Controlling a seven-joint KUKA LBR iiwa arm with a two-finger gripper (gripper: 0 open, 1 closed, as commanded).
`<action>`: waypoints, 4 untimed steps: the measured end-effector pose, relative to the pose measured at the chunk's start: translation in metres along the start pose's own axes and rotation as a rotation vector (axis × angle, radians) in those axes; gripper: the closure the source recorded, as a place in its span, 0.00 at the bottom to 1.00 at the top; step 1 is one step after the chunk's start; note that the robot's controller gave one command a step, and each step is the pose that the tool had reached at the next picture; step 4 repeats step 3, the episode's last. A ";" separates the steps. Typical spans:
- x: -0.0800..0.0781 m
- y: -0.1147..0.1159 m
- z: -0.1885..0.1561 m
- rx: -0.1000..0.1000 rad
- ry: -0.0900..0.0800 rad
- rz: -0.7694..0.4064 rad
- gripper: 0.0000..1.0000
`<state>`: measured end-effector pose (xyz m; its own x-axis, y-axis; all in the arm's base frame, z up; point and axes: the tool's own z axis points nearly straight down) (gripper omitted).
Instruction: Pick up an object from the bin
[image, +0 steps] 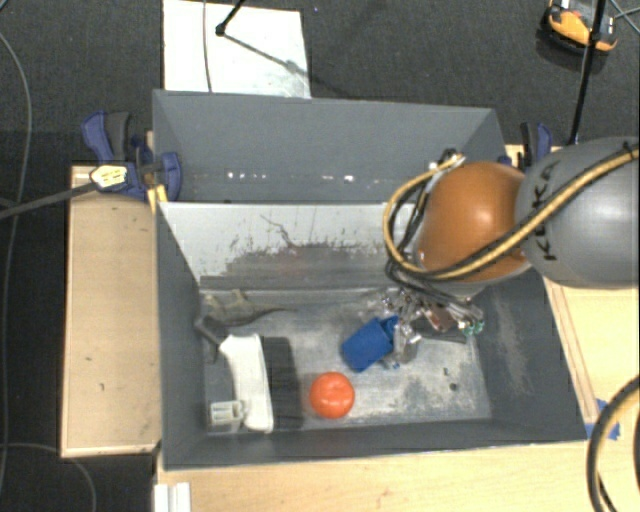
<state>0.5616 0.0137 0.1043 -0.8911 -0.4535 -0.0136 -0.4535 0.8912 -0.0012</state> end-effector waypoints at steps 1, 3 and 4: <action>0.000 0.000 0.000 0.000 0.000 0.001 1.00; 0.004 -0.004 -0.102 -0.002 0.003 -0.008 1.00; 0.004 -0.004 -0.102 -0.002 0.003 -0.008 1.00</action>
Offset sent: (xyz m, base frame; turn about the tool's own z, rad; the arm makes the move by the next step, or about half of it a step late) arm -0.0003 -0.0006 0.1170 -0.0362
